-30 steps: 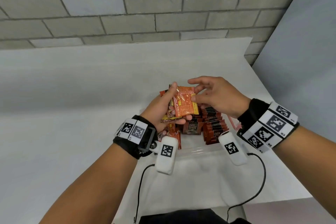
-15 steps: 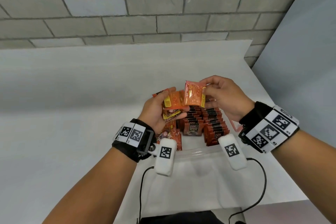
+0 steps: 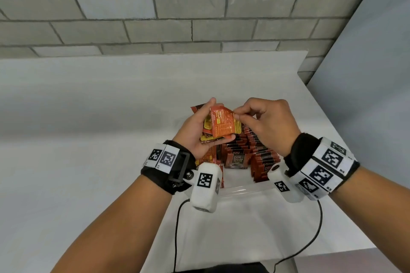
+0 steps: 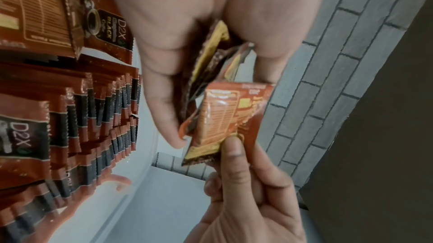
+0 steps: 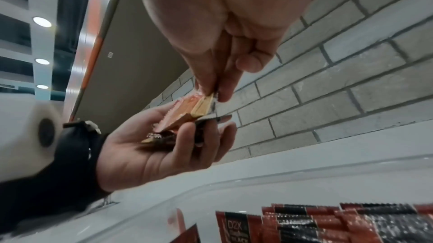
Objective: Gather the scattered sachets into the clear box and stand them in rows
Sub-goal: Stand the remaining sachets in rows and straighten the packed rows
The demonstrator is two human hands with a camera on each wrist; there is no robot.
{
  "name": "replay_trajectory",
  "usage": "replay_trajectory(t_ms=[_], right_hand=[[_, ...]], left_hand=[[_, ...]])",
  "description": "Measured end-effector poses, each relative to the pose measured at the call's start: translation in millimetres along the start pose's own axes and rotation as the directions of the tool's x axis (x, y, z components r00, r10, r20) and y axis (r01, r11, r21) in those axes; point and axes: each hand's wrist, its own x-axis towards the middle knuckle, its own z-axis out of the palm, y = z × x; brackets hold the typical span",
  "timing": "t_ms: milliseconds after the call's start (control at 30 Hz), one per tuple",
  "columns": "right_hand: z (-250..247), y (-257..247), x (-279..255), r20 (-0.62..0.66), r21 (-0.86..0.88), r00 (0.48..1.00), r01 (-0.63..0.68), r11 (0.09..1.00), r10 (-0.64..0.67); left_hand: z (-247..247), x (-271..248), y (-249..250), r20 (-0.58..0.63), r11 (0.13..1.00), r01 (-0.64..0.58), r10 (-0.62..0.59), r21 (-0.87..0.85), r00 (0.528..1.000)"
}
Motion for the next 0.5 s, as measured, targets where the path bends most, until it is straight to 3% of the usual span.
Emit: replay_trajectory(t_ms=[167, 233, 400, 500], right_hand=[[-3.1, 4.8, 6.7, -0.195, -0.055, 0.980, 0.032, 0.998, -0.042], [-1.3, 5.9, 5.7, -0.218, -0.139, 0.970, 0.077, 0.987, -0.107], [3.9, 8.1, 5.3, -0.023, -0.274, 0.957, 0.272, 0.922, -0.289], [2.4, 6.9, 7.2, -0.011, -0.297, 0.958, 0.271, 0.916, -0.288]], left_hand=[[-6.7, 0.7, 0.8, 0.045, 1.000, 0.017, -0.017, -0.003, 0.999], [-7.7, 2.6, -0.9, 0.050, 1.000, 0.008, -0.008, 0.006, 0.999], [-2.6, 6.0, 3.5, 0.021, 0.995, -0.099, 0.099, -0.003, 0.995], [-2.2, 7.9, 5.3, 0.018, 0.990, -0.138, 0.138, 0.022, 0.990]])
